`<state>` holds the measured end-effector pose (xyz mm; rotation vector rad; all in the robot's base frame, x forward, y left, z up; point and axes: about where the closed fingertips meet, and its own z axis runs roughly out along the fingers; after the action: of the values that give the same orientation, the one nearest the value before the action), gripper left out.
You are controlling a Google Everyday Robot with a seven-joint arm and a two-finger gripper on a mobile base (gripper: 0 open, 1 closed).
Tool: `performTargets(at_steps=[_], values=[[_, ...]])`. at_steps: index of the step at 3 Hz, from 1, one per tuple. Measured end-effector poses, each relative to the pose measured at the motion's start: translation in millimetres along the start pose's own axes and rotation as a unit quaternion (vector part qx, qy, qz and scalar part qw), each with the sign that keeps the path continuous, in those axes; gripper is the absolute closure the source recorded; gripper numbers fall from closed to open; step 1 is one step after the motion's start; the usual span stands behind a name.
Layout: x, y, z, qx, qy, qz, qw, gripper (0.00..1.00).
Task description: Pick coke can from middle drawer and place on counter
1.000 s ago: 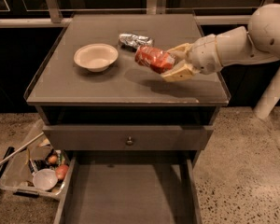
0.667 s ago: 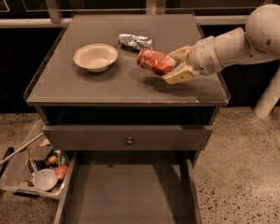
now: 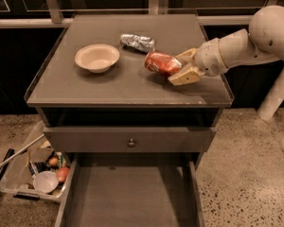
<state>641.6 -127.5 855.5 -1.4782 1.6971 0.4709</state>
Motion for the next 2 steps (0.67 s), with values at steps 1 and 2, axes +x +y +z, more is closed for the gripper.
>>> performTargets(at_steps=[1,2], values=[[6.4,-3.4,2.2,-0.006,0.008,0.007,0.9999,1.0],[6.4,-3.4,2.3,-0.006,0.008,0.007,0.9999,0.81]])
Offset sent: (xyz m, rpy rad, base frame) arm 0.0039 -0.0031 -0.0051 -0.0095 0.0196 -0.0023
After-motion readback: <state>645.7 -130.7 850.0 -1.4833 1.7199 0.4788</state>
